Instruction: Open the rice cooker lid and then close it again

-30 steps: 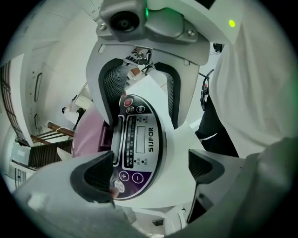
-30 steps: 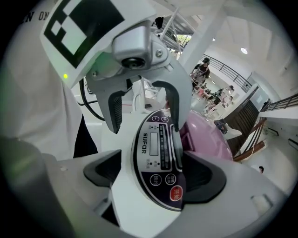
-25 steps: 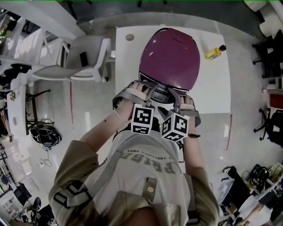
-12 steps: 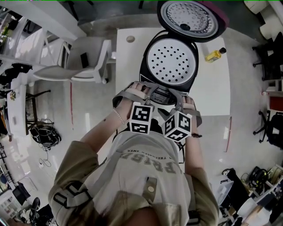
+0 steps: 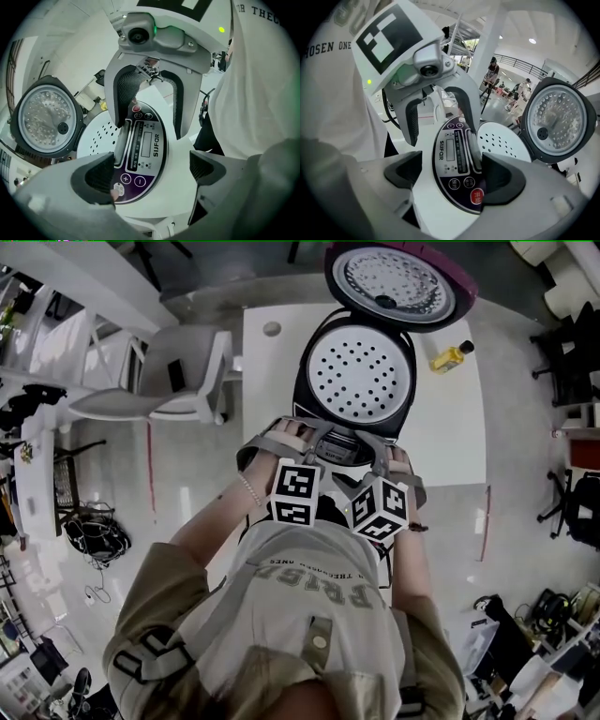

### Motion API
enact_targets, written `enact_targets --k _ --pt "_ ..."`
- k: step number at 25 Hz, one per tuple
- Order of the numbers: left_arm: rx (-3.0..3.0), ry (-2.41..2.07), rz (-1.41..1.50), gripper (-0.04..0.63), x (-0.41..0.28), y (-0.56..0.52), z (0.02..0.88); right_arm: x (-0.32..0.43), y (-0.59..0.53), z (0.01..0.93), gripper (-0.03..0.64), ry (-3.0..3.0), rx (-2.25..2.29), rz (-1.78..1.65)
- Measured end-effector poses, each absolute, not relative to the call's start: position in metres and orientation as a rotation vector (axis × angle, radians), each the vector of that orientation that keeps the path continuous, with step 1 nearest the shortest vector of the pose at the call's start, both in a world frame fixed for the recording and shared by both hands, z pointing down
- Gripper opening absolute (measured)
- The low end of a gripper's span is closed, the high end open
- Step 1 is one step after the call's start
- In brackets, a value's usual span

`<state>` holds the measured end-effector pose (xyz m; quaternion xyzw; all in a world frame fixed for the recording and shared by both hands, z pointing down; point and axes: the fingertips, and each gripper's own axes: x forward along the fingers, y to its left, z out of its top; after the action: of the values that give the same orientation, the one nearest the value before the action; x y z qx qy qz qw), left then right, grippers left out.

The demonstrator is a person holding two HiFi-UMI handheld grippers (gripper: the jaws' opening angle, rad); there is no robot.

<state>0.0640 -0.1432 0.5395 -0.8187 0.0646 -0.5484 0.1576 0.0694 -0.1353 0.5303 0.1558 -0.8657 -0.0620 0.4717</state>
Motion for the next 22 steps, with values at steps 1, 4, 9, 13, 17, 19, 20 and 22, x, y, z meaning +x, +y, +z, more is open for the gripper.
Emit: enact_targets --k 1,4,9,13,17,19,20,22 --pt "-2.340 0.183 -1.567 0.517 0.064 -0.143 0.540 0.069 -0.135 0.530 0.385 -2.119 0.383 -0.151" --pt "-2.352 0.183 -1.553 0.515 0.064 -0.143 0.539 0.068 -0.136 0.529 0.385 -2.133 0.396 -0.135" --pt "-2.493 0.186 -1.475 0.515 0.068 -0.141 0.535 0.065 -0.138 0.522 0.385 -2.231 0.448 -0.029" --pt "-2.645 0.194 -1.372 0.514 0.068 -0.138 0.523 0.065 -0.149 0.497 0.383 -2.404 0.645 0.045" --pt "-2.742 0.214 -1.255 0.512 0.062 -0.140 0.504 0.071 -0.157 0.464 0.383 -2.549 0.880 0.105" --pt "-2.784 0.236 -1.199 0.511 0.057 -0.143 0.495 0.080 -0.159 0.457 0.383 -2.572 0.984 0.149" --pt "-2.804 0.251 -1.170 0.511 0.054 -0.144 0.490 0.084 -0.159 0.455 0.383 -2.581 1.029 0.170" --pt "-2.845 0.287 -1.111 0.511 0.047 -0.149 0.480 0.091 -0.158 0.447 0.383 -2.601 1.106 0.202"
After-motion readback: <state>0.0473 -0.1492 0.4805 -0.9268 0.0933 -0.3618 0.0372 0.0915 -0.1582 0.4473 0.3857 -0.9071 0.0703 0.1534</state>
